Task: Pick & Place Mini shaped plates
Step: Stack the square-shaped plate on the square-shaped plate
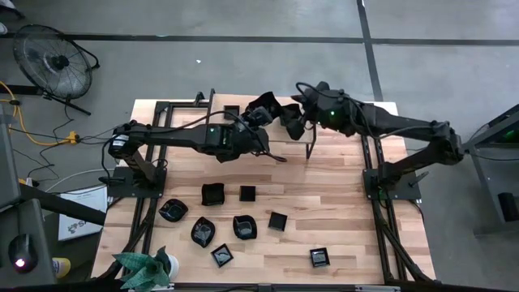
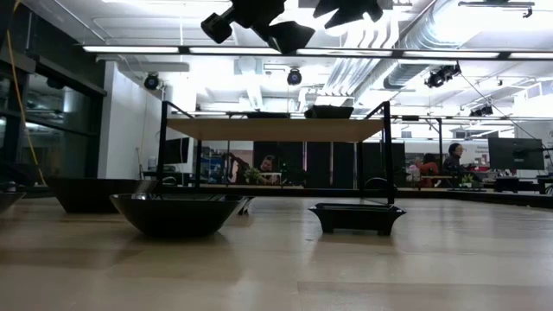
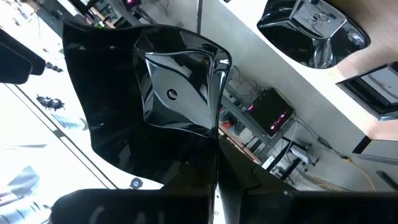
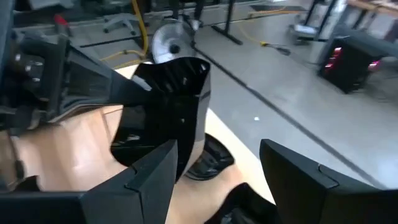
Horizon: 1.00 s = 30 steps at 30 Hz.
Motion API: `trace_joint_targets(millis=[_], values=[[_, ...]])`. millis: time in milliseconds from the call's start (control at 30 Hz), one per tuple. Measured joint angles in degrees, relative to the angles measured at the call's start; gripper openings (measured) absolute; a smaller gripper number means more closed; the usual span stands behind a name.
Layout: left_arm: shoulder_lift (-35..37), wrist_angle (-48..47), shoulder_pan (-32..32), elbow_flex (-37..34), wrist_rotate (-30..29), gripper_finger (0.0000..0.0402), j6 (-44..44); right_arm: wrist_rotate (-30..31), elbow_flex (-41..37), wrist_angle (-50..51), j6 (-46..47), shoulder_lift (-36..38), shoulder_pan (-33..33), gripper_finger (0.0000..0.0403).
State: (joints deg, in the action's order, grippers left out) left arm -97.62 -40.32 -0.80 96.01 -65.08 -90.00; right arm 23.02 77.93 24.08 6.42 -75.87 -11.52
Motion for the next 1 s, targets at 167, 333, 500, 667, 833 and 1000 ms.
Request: trace_joint_targets(millis=[167,333,500,667,833,1000], values=[[0.0,0.0,0.0,0.0,0.1,0.0000,0.0,-6.5,0.0,-0.5,-0.5,-0.6,-2.2,0.0224],[0.0,0.0,0.0,0.0,0.1,0.0000,0.0,-9.0,0.0,-1.4,-0.9,-1.9,-3.0,0.0224],[0.0,0.2,0.0,0.0,0.5,0.0000,-0.1,-10.0,0.0,-1.2,-1.4,-2.7,-3.5,0.0224],[0.0,0.3,0.0,0.0,1.7,0.0000,-0.2,-9.6,0.0,-1.8,-1.5,-3.2,-3.9,0.0209],[0.0,0.4,0.0,0.0,2.4,0.0000,-0.2,-10.1,0.0,-2.0,-2.0,-3.4,-4.2,0.0167],[0.0,0.4,0.0,0.0,3.0,0.0000,-0.2,-9.6,0.0,-2.1,-2.8,-3.4,-4.3,0.0124]])
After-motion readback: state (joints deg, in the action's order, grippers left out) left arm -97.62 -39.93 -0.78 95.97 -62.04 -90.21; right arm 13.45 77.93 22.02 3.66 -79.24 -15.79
